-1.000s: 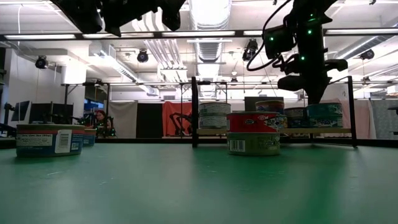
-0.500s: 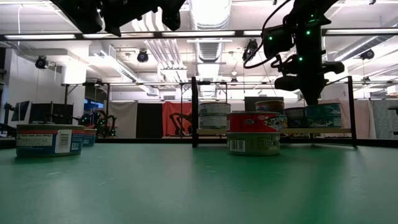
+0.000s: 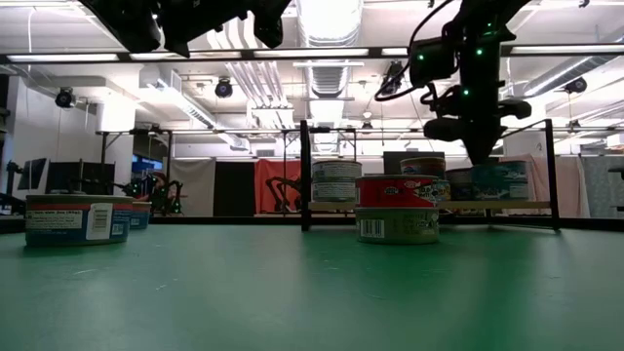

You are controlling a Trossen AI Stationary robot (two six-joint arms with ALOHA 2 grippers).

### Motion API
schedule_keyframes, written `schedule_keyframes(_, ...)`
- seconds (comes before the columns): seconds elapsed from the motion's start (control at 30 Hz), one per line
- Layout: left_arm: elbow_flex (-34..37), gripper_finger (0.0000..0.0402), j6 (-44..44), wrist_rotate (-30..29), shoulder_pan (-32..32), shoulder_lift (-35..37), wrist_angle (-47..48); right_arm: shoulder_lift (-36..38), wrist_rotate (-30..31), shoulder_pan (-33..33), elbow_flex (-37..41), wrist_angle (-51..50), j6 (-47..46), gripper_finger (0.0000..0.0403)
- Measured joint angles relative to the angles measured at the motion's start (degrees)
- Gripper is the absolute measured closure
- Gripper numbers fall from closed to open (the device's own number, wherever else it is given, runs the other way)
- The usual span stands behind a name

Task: Stack canned seafood by type on shelf
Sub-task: Stack the green/blue tuna can on top of the green/blue tuna can on the shelf, then stack the red tuna can on top of the red tuna can on the shelf

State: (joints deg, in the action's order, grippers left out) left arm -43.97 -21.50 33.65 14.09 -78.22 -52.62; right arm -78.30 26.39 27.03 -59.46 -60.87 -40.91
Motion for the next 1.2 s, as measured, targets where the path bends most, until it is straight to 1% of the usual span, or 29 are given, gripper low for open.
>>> schedule_keyframes(0.4, 0.0, 0.0162, -0.2, 0.0, 0.0, 0.0, 0.0, 0.3, 0.8, 0.0, -0.8, 0.8, 1.9, 0.0394)
schedule_keyframes(0.57, 0.0, 0.0162, -1.3, -0.2, 0.0, 0.0, 0.0, 2.6, 1.9, -1.0, -3.0, 0.9, 4.0, 0.0394)
schedule_keyframes(0.7, 0.2, 0.0163, -2.0, -1.2, -0.9, -0.1, 0.3, 6.7, 2.1, -4.0, -3.6, 1.4, 4.5, 0.0394)
schedule_keyframes(0.83, 0.4, 0.0168, -2.2, -2.6, -3.0, -0.1, 1.2, 12.2, 3.4, -10.9, -2.3, 3.6, 4.4, 0.0394)
schedule_keyframes(1.0, 0.5, 0.0174, -2.5, -5.3, -6.5, -0.1, 2.6, 17.5, 6.6, -23.5, -0.2, 10.6, 3.4, 0.0394)
schedule_keyframes(1.13, 0.5, 0.0179, -1.9, -10.6, -10.4, -0.1, 5.2, 18.3, 8.3, -33.1, 1.7, 16.0, 3.5, 0.0394)
schedule_keyframes(1.2, 0.5, 0.0181, -0.7, -14.7, -13.0, -0.1, 7.5, 17.7, 9.1, -37.4, 2.3, 16.9, 3.0, 0.0394)
